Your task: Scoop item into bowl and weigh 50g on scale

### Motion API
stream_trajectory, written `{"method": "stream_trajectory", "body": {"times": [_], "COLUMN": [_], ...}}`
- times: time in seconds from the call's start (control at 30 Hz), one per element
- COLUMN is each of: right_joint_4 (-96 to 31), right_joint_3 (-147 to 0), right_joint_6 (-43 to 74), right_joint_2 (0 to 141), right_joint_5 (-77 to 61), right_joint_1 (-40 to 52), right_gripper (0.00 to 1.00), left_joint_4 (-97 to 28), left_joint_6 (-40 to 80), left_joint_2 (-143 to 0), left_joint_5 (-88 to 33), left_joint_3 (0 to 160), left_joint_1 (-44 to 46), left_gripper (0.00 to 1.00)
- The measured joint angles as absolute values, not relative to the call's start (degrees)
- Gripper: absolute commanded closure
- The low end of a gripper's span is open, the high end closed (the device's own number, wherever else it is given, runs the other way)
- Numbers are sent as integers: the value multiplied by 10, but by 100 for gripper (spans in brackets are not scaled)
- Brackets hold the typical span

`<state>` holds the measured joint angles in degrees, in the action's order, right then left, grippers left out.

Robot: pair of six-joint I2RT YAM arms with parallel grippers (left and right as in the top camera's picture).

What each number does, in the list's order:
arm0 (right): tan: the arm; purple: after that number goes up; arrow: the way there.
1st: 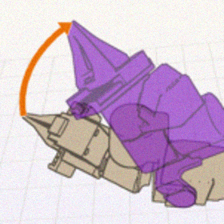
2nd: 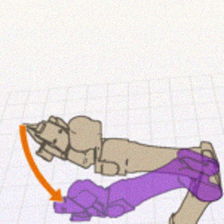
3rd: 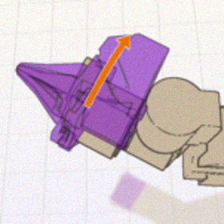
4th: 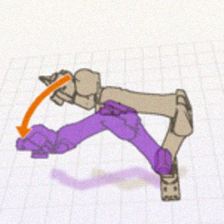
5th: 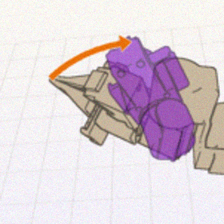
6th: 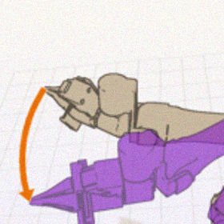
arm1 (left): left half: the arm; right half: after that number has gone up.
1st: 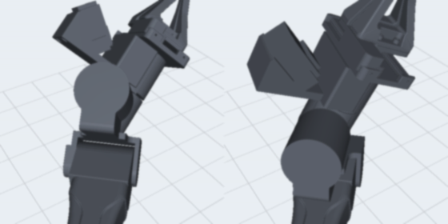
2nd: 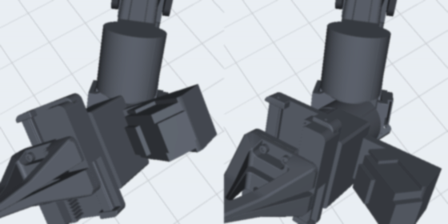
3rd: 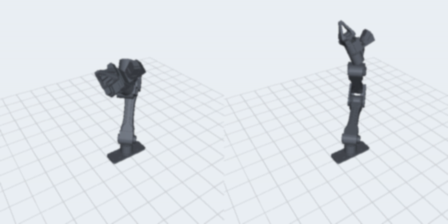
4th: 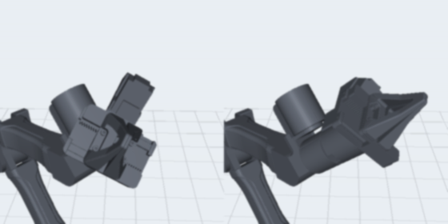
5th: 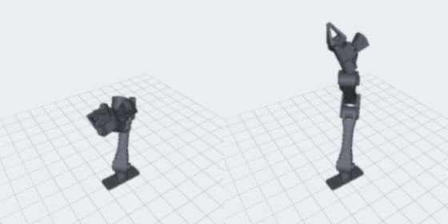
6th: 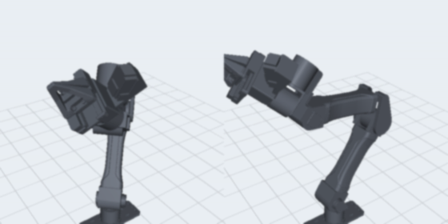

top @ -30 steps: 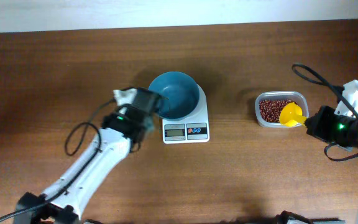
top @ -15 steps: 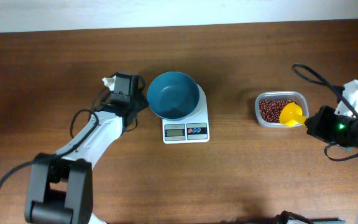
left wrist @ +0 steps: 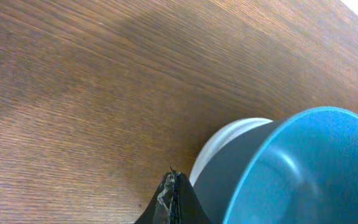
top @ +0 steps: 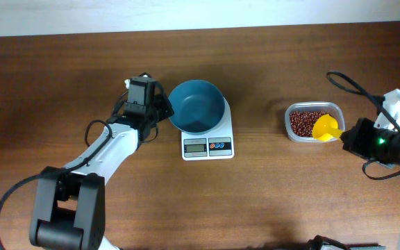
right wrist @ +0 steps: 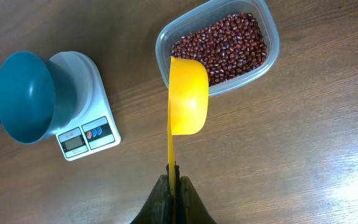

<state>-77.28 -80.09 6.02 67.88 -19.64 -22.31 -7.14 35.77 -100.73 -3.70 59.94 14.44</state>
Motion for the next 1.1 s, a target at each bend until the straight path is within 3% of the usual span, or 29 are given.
{"method": "stream_trajectory", "body": {"times": [1.1], "right_joint_4": [-773], "right_joint_3": [-801], "right_joint_6": [60], "right_joint_2": [679], "right_joint_5": [-196], "right_joint_1": [-223], "right_gripper": [96], "left_joint_4": [-64], "left_joint_6": [382], "left_joint_2": [-1007], "left_joint_5": [-105], "left_joint_3": [599], "left_joint_1": [145], "left_gripper": [100]}}
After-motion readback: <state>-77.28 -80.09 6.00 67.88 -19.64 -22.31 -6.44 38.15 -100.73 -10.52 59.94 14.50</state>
